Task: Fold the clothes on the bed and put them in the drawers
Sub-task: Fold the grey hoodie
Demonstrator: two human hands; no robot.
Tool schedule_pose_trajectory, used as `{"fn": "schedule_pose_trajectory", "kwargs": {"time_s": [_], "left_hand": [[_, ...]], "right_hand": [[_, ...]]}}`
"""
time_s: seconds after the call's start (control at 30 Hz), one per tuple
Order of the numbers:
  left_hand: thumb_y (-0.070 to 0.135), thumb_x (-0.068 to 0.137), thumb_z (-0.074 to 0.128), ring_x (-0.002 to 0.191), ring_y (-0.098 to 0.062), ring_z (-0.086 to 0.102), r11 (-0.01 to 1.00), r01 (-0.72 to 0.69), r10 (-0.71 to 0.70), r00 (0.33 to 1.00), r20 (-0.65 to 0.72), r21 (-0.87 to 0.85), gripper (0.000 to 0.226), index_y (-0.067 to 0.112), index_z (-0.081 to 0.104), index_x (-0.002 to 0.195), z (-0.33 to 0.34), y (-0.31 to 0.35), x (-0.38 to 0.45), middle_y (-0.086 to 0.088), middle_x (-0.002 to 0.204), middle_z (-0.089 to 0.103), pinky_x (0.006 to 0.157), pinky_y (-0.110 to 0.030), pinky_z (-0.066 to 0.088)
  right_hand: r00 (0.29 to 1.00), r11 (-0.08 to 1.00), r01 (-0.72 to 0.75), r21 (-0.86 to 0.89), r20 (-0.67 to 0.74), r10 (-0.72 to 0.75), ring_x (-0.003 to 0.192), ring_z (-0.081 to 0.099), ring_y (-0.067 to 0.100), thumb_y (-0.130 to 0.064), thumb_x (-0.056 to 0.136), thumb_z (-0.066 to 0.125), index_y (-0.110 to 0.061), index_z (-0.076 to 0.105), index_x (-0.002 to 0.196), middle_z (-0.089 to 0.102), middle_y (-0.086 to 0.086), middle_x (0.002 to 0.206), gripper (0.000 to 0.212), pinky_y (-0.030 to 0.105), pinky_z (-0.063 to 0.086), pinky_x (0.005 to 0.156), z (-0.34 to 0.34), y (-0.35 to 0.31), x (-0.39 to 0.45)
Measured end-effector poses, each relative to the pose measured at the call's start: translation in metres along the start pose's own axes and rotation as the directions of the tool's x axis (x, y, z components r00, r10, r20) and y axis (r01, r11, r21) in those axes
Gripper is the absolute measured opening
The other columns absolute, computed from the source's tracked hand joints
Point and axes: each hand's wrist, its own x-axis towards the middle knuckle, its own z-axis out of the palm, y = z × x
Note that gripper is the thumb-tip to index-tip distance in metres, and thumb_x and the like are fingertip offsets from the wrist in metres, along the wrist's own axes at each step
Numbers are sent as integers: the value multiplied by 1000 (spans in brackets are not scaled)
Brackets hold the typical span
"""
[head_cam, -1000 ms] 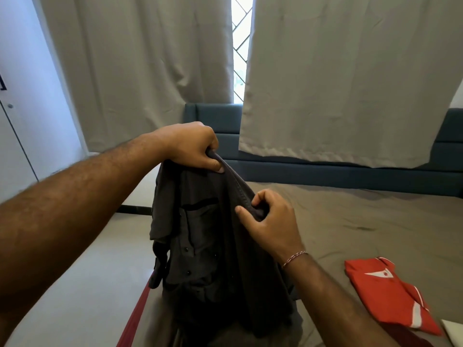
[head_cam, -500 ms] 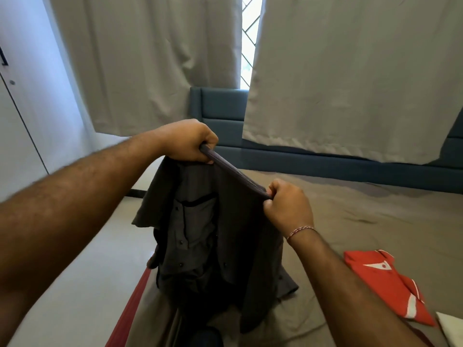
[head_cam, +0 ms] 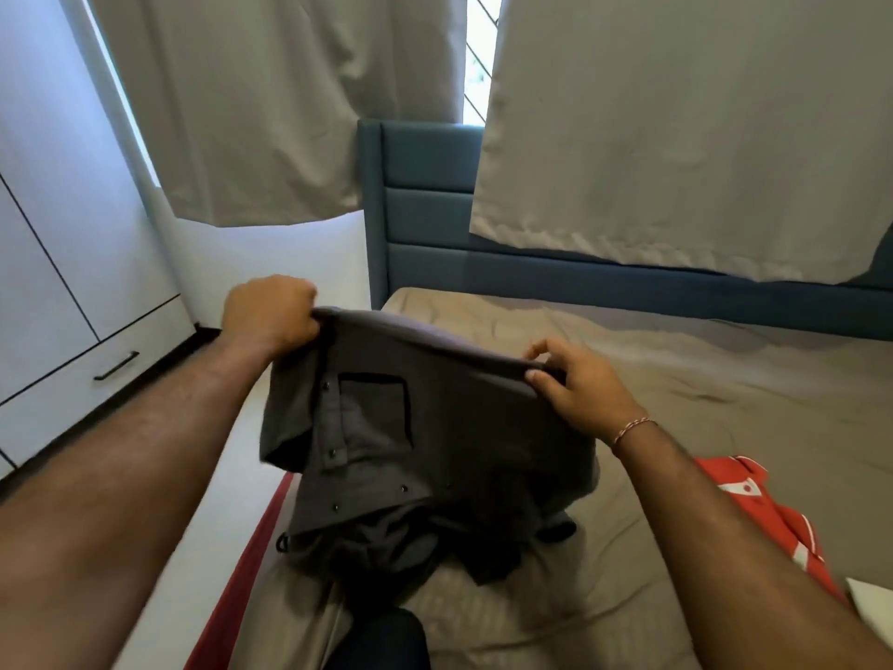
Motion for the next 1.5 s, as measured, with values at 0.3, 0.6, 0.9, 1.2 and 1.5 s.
{"fn": "schedule_pose_trajectory", "kwargs": {"time_s": [0.3,0.6,0.9,1.2,1.5], "left_hand": [[32,96,53,62,-34,68,-226,872,-132,415,900,-435,34,2,69,93,112,55,-14,-22,78,74,52,-26,53],[51,92,50,101,-35,64,-792,326,-89,774,627,-516,37,19,64,104,-5,138,176,-12,109,67,87,-51,55],[14,108,34,69,-25,57,-817,-278,-200,958,-203,-505,26,20,49,87,-177,114,252,-12,78,52,67,-31,49],[9,85,62,118,-4,63,210,-208,-509,811,-288,-955,55,23,64,138,-3,42,11,-1,130,67,105,-12,44],[35,97,58,116,-37,65,799,438,-72,750,657,-412,76,19,25,164,207,42,-336,-19,136,64,89,-40,53]], "right_hand": [[814,771,-311,-556,262,518,109,68,31,-28,86,56,-20,68,116,71,10,118,34,35,56,90,33,83,17],[728,239,-311,920,69,682,103,65,38,-11,106,44,-13,67,121,69,15,113,28,49,63,64,-51,39,159],[591,673,44,738,-563,578,97,66,36,-25,79,40,-43,67,127,68,3,121,58,51,64,67,-219,-21,224],[715,941,-334,45,-639,284,113,62,43,-8,84,59,-27,59,144,64,15,134,63,47,52,92,-77,62,1],[656,659,-436,-613,284,699,129,54,31,-38,99,51,-21,47,146,51,12,144,50,36,46,107,119,160,-230]]}}
